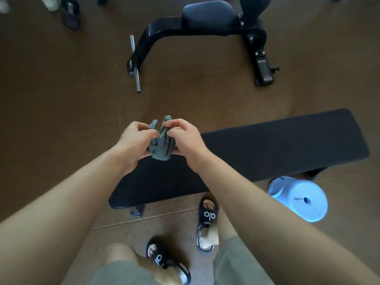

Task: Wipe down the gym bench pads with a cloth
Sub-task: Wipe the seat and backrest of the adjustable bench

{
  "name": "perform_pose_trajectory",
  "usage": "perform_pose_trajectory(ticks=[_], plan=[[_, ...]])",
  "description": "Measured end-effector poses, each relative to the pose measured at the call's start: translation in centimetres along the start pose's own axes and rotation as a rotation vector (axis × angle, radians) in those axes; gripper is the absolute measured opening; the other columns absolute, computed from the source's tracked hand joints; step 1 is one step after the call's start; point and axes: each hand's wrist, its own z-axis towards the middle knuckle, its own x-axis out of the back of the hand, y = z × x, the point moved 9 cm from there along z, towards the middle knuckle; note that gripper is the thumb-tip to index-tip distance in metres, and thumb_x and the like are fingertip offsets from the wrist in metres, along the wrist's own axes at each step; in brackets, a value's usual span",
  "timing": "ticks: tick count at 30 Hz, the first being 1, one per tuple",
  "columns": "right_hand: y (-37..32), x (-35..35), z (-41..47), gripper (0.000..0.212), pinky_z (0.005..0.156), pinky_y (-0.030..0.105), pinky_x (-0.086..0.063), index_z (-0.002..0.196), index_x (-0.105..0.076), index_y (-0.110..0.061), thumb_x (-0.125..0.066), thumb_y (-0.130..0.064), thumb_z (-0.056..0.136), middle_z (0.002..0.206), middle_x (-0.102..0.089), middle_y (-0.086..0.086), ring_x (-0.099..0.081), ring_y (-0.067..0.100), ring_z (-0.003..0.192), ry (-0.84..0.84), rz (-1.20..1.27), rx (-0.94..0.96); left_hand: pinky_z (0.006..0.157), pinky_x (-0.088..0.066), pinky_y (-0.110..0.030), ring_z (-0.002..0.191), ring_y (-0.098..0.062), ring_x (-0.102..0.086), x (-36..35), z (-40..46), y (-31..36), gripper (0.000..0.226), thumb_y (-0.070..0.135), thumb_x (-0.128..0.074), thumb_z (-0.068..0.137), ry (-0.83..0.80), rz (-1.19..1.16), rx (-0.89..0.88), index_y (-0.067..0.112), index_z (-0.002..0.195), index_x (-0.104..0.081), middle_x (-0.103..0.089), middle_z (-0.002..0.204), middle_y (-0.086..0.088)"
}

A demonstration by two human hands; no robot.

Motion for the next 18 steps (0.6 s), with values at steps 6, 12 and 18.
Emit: perform_pose_trajectory(ticks=[6,12,18], plan=[[-14.9,5.7,-5.0,0.023,0.082,0.039,-0.061,0.106,-0.063,-0.023,-0.072,-0.013,0.087,0.108,-0.067,0.007,-0.067,0.021,0.099,0.132,-0.021,0.059,0.078,-0.062,-0.036,0.107,-0.025,-0.068,0.7,-8.1,14.7,0.019,0.007,-0.055,0.094,0.012,-0.026,-0.082,0.021,0.107,-0.056,-0.063,0.122,-0.011],[-22.1,8.7,-6.2,0.031,0.077,0.040,-0.061,0.104,-0.062,-0.024,-0.074,-0.009,0.080,0.115,-0.066,0.007,-0.070,0.026,0.103,0.211,0.099,0.044,0.077,-0.062,-0.035,0.103,-0.023,-0.068,2.7,-11.4,22.9,0.018,0.007,-0.052,0.094,0.013,-0.114,-0.106,0.021,0.105,-0.054,-0.060,0.118,-0.009],[-23.5,5.5,-6.0,0.050,0.075,0.039,-0.064,0.130,-0.055,-0.024,-0.072,-0.006,0.086,0.123,-0.062,0.008,-0.070,0.027,0.101,0.163,0.181,-0.054,0.070,-0.062,-0.029,0.098,-0.024,-0.071,5.5,-10.6,25.0,0.024,0.011,-0.055,0.095,-0.121,0.209,-0.180,0.025,0.112,-0.067,-0.065,0.113,-0.009]])
